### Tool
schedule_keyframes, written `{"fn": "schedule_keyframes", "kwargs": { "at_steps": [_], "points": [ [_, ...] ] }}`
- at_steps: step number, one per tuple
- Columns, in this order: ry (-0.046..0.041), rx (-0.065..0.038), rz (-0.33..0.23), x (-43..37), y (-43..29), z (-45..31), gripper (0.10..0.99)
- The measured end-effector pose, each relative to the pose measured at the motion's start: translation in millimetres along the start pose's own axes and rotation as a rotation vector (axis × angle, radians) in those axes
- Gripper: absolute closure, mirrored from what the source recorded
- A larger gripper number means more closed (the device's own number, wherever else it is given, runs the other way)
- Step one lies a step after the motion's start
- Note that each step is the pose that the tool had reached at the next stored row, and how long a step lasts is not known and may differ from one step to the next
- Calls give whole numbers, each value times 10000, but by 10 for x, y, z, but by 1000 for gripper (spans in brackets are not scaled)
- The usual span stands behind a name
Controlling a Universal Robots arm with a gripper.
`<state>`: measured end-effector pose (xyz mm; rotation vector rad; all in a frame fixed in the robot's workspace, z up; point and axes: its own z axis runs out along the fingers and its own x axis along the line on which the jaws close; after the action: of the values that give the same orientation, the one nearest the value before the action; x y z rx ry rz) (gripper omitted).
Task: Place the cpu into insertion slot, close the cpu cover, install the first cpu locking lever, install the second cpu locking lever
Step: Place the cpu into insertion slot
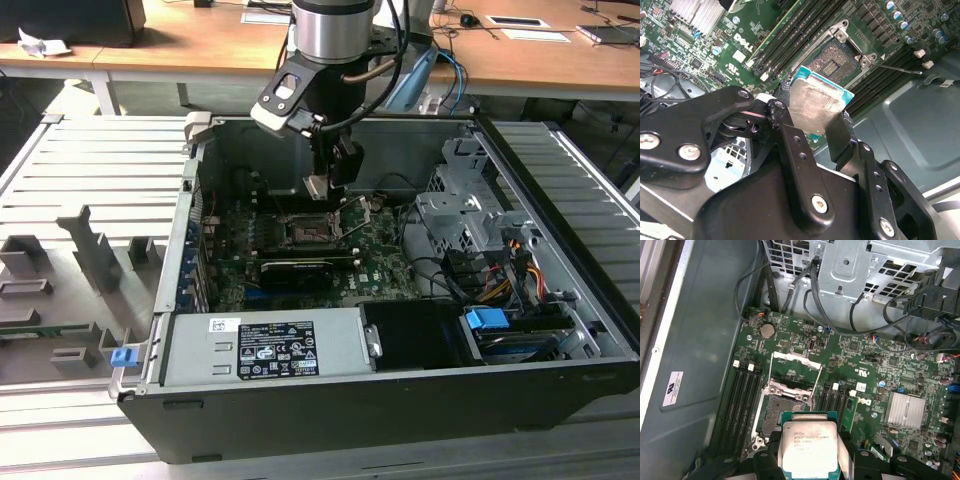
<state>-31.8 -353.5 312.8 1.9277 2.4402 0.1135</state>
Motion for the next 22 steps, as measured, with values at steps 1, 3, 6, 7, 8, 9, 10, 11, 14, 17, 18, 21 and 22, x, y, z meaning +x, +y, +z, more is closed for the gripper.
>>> {"fn": "schedule_keyframes", "kwargs": {
  "at_steps": [1,3,6,7,8,9,10,11,14,17,18,21,22],
  "points": [
    [-1,0,9,0,0,1,557],
    [-2,-1,25,0,0,4,557],
    [-4,-1,56,0,-1,8,557],
    [-7,-1,79,0,-1,9,557],
    [-13,-3,158,0,-1,12,557],
    [-24,-8,317,1,-1,16,557],
    [-35,-10,466,2,-1,18,557],
    [-46,-13,596,3,-1,21,557],
    [-56,-15,712,6,-2,29,557],
    [-58,-16,745,6,-3,44,557],
    [-57,-17,746,6,-4,53,557],
    [-58,-17,746,6,-5,71,557],
    [-58,-16,746,6,-5,77,557]
  ]
}}
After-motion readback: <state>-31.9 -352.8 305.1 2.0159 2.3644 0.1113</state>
